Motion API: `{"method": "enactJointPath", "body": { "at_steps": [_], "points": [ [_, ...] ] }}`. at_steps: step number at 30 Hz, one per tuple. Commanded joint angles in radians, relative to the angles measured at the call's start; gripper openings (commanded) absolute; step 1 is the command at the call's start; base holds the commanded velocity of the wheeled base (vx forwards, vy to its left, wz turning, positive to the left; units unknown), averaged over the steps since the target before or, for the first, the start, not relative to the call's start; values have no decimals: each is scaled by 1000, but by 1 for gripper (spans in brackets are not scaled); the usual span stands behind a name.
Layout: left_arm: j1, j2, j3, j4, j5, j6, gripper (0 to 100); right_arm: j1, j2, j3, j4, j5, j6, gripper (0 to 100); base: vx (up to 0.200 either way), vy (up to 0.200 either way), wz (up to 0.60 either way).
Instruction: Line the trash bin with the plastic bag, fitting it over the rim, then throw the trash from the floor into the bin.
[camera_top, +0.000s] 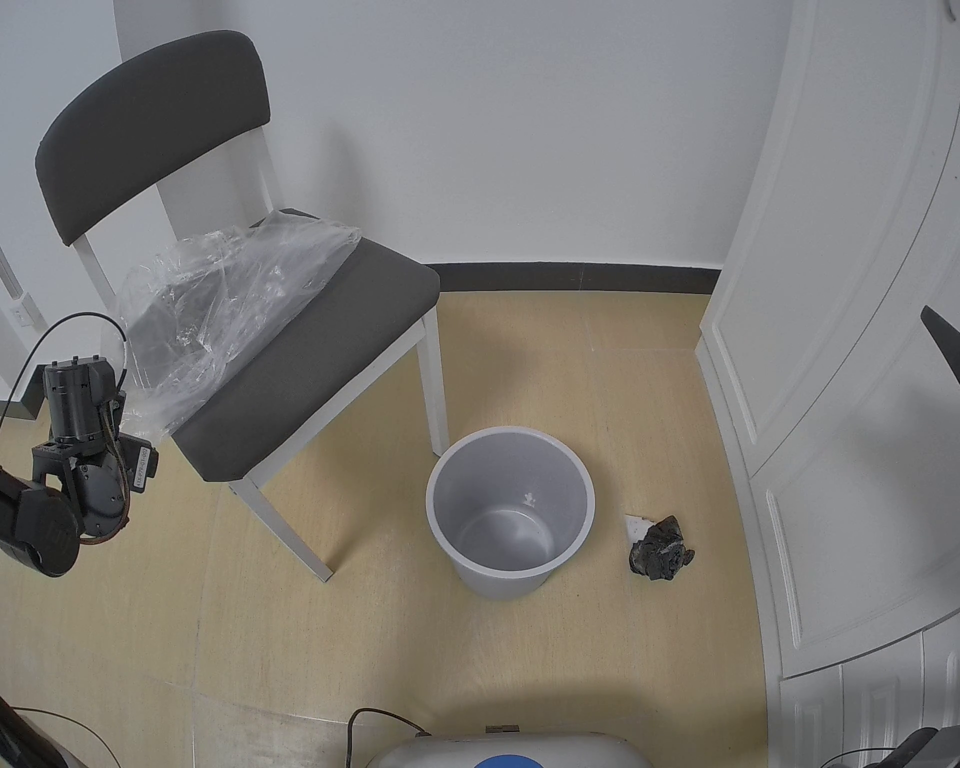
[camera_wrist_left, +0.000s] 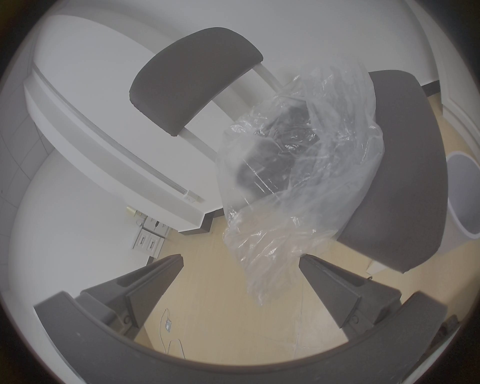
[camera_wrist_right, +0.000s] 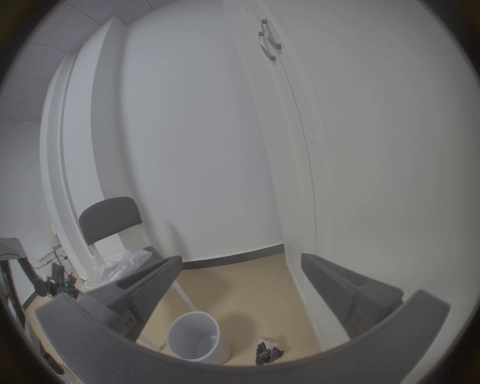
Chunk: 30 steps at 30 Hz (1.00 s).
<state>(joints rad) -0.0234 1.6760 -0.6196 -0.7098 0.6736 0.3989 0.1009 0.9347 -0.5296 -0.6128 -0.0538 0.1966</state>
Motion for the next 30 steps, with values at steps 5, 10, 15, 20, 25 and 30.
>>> {"method": "enactJointPath", "body": {
  "at_steps": [5,10,15,20,25,30],
  "points": [
    [40,14,4,-53,-42,0,100,0,1,0,-1,0,0,100,0,0,0],
    [42,24,-19,-53,-115,-5,100,0,1,2,-1,0,0,100,0,0,0],
    [51,50,-57,-53,-124,-11,100,0,1,0,-1,0,0,100,0,0,0],
    [49,59,-66,-53,-164,-11,0,0,1,0,-1,0,6,100,0,0,0],
    [40,48,-66,-50,-163,-11,0,3,3,0,-1,0,6,100,0,0,0],
    [11,31,-71,-51,-163,-14,0,11,4,0,-1,0,7,100,0,0,0]
  ]
}}
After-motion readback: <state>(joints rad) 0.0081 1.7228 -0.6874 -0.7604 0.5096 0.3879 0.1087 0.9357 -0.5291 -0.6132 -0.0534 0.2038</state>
